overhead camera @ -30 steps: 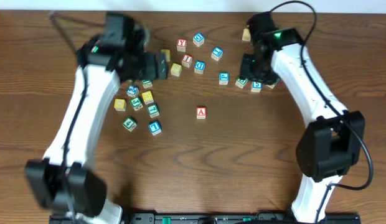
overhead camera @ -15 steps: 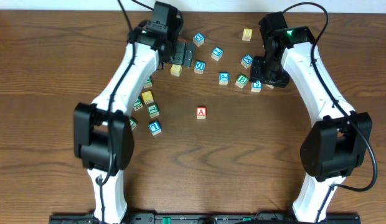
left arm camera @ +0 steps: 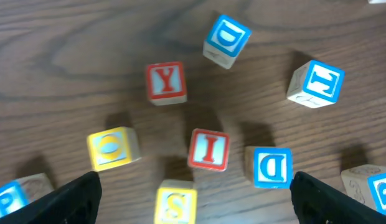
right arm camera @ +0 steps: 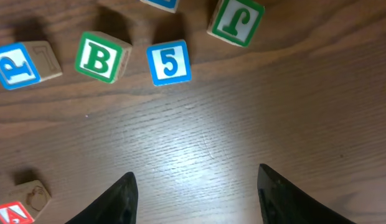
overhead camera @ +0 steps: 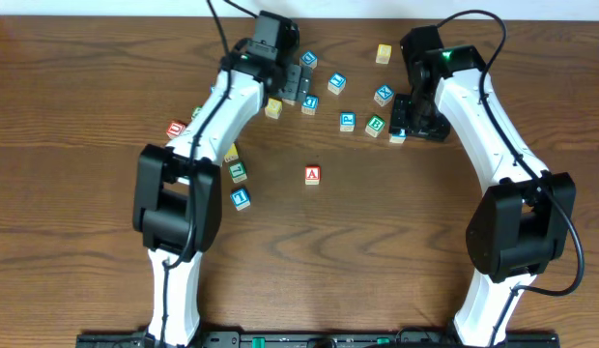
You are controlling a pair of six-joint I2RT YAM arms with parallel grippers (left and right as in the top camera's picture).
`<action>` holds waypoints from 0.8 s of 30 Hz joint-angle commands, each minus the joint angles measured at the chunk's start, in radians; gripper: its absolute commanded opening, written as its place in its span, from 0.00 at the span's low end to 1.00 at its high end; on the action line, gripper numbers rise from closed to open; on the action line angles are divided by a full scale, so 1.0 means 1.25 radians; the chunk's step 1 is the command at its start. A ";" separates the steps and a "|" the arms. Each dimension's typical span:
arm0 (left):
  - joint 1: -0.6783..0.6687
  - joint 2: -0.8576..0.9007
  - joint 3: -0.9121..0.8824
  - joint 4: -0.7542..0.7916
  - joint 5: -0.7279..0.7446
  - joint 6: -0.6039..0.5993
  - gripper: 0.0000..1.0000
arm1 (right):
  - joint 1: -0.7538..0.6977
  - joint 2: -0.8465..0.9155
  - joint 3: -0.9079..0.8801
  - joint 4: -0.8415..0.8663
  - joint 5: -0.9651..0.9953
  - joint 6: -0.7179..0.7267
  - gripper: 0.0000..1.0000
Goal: Spell out AI2
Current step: 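Lower the left gripper onto the red I block and close it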
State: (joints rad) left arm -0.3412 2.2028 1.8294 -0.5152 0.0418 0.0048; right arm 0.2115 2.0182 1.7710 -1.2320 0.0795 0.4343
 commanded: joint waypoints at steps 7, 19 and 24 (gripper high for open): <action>0.003 0.086 0.012 0.047 -0.025 0.011 0.93 | -0.001 -0.023 -0.033 0.008 0.016 -0.010 0.55; 0.000 0.091 0.012 0.099 -0.025 0.011 0.87 | -0.001 -0.023 -0.042 0.031 0.016 -0.011 0.58; -0.002 0.091 0.009 0.099 -0.025 0.009 0.71 | -0.001 -0.023 -0.042 0.037 0.016 -0.011 0.59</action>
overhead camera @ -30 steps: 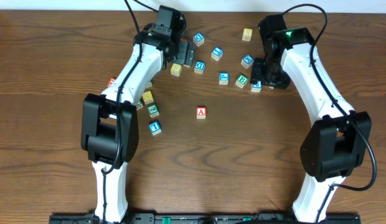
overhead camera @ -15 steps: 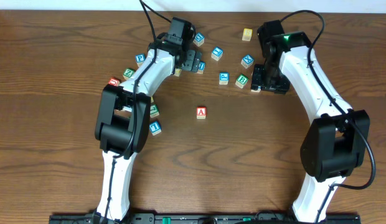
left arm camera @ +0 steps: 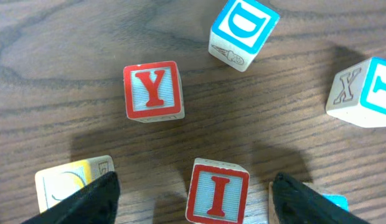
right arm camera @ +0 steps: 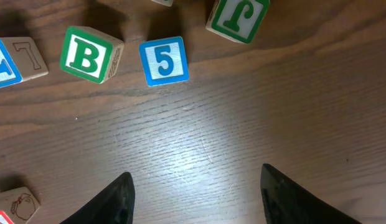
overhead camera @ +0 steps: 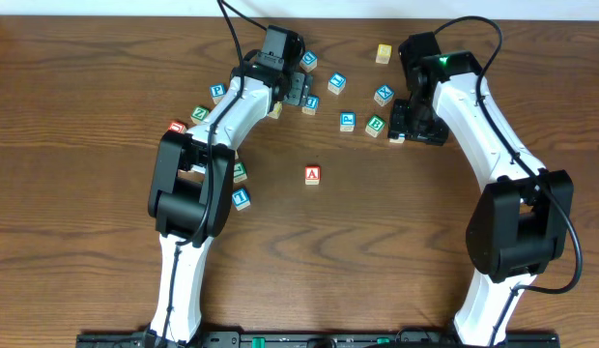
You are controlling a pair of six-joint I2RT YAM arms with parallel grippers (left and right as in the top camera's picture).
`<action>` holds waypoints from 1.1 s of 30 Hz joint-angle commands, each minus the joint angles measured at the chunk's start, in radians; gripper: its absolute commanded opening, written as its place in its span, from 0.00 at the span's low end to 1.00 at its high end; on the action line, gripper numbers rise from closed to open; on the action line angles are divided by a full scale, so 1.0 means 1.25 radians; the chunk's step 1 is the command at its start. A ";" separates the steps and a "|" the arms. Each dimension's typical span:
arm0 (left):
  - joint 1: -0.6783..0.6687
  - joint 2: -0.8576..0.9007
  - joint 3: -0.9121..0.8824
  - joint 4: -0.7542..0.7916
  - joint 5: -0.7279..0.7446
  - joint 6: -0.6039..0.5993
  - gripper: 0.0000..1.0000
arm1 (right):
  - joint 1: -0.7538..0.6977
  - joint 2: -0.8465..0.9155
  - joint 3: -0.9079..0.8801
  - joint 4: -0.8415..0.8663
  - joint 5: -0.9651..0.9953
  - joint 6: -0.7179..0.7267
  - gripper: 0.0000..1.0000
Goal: Spell out AI2
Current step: 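Lower the left gripper onto the red I block and close it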
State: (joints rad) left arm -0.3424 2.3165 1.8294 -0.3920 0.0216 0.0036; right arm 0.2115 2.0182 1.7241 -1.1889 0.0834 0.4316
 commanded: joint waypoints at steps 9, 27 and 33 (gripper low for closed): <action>-0.001 0.000 0.008 0.004 -0.009 -0.019 0.69 | -0.001 -0.023 -0.004 0.002 0.013 -0.009 0.59; -0.015 0.001 -0.009 0.013 -0.024 -0.019 0.69 | -0.001 -0.023 -0.004 -0.001 0.019 -0.009 0.59; -0.013 0.001 -0.009 0.014 -0.033 -0.019 0.69 | -0.001 -0.023 -0.004 -0.003 0.019 -0.009 0.59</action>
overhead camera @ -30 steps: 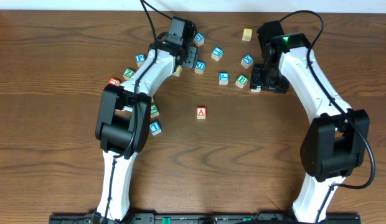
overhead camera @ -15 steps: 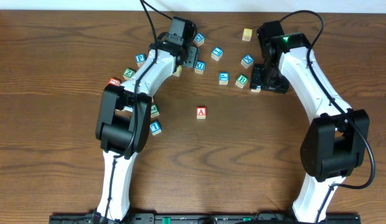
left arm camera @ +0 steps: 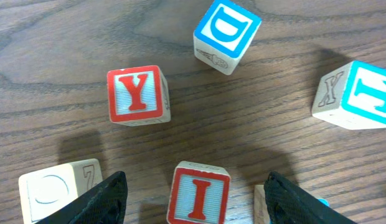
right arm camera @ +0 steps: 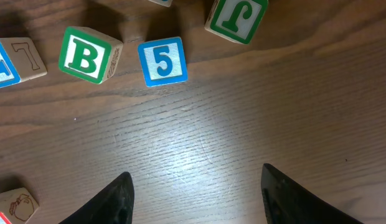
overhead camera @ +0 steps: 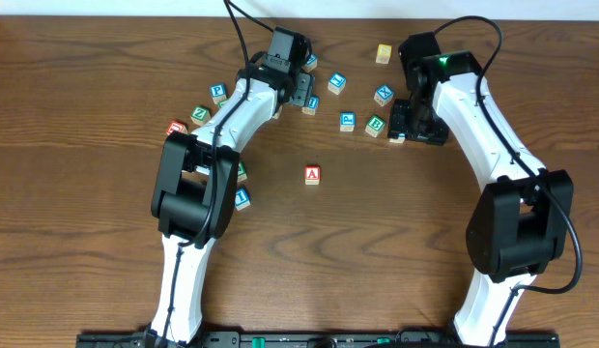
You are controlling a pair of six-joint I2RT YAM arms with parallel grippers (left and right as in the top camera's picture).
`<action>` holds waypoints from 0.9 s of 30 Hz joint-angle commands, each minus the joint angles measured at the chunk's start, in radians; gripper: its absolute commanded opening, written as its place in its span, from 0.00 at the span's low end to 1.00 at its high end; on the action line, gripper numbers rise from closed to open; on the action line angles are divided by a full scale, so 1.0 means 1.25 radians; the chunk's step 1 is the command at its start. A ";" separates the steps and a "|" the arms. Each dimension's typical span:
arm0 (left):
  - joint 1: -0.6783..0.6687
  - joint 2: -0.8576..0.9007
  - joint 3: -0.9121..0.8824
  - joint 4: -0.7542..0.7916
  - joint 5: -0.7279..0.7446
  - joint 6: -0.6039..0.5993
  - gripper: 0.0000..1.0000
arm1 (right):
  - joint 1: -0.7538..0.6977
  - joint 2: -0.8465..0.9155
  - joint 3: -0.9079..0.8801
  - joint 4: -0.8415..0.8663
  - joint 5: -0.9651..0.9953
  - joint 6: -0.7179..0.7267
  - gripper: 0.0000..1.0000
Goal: Spell out AI2
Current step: 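Lower the left gripper onto the red I block and close it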
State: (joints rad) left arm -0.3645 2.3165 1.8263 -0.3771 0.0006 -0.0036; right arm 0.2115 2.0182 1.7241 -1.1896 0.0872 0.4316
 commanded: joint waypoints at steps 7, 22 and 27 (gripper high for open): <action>0.005 0.005 -0.008 0.004 -0.016 -0.013 0.69 | -0.001 -0.023 -0.004 -0.002 0.016 -0.009 0.59; 0.005 0.046 -0.008 0.015 -0.016 -0.013 0.68 | -0.001 -0.023 -0.004 -0.003 0.028 -0.009 0.60; 0.005 0.059 -0.008 0.015 -0.016 -0.013 0.64 | -0.002 -0.023 -0.004 -0.003 0.028 -0.009 0.60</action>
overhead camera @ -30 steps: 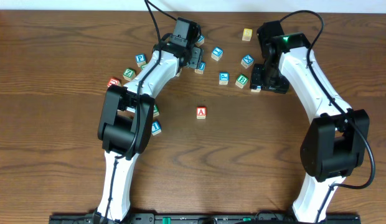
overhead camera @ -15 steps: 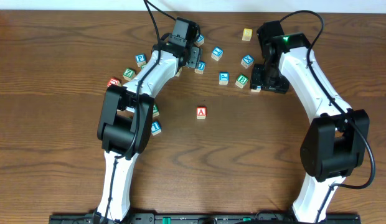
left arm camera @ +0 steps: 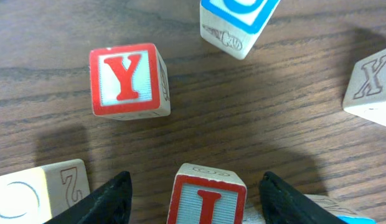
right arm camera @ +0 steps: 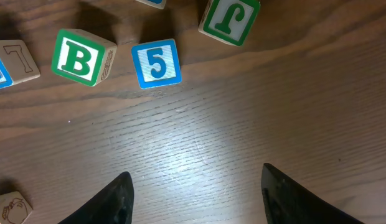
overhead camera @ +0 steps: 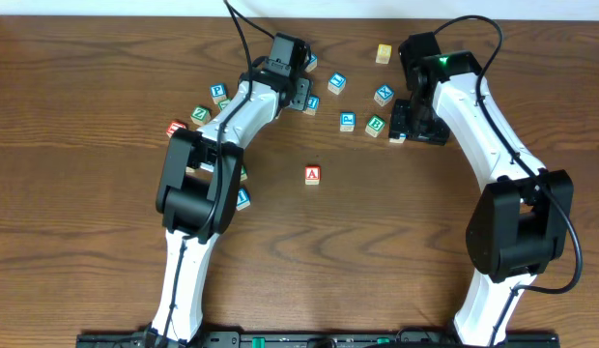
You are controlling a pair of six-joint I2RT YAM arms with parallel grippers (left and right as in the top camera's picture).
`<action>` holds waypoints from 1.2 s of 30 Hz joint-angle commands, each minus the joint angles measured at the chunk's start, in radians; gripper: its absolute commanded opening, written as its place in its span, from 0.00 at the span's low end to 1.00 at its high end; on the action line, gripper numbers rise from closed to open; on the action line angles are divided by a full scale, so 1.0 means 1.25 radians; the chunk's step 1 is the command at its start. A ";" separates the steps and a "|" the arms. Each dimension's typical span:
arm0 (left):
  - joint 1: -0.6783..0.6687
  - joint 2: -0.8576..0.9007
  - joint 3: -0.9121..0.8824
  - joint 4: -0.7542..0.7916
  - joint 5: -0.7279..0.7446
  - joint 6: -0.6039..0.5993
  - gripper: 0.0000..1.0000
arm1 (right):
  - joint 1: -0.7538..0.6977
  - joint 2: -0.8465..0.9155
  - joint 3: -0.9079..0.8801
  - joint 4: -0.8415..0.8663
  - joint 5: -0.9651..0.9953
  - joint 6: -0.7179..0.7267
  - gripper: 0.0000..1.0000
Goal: Spell out AI2
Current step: 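Lower the left gripper onto the red I block and close it, then lift the red I block with the left gripper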
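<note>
The red A block [overhead camera: 312,175] sits alone near the middle of the table. My left gripper [left arm camera: 194,190] is open at the back cluster, its fingers on either side of the red I block [left arm camera: 207,200], apart from it. In the overhead view the left gripper [overhead camera: 298,95] covers that block. My right gripper [right arm camera: 196,177] is open over bare wood, with nothing between its fingers, near the right-hand blocks [overhead camera: 413,121]. I cannot make out a block with a 2.
Around the I block lie a red Y block [left arm camera: 127,79], a blue-faced block [left arm camera: 238,22], an X block [left arm camera: 373,81] and a yellow-faced block [left arm camera: 34,196]. Ahead of the right gripper are green B [right arm camera: 80,57], blue 5 [right arm camera: 157,63] and green J [right arm camera: 229,22].
The left gripper has come lower and closer onto the I block, which now looks larger between its open fingers. The right gripper has barely shifted.
The left gripper first hovered open, high over the back cluster with the I block ahead of it. It then stood lower, centred on that block, and now straddles it closely. The right gripper stayed open near B and 5. The A block has not moved.
</note>
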State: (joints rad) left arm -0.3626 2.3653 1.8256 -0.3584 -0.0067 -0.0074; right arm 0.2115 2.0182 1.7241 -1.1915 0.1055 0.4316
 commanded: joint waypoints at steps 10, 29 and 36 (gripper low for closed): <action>0.003 0.016 -0.003 0.015 -0.010 -0.010 0.48 | -0.002 -0.023 -0.004 0.000 0.014 -0.009 0.62; 0.002 -0.008 0.004 -0.035 -0.011 -0.010 0.39 | -0.002 -0.023 -0.004 0.011 0.016 -0.009 0.64; 0.003 -0.042 0.006 -0.019 -0.011 -0.010 0.39 | -0.002 -0.023 -0.004 0.013 0.016 -0.009 0.65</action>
State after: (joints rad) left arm -0.3626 2.3676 1.8256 -0.3893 -0.0067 -0.0223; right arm 0.2115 2.0182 1.7241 -1.1797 0.1066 0.4316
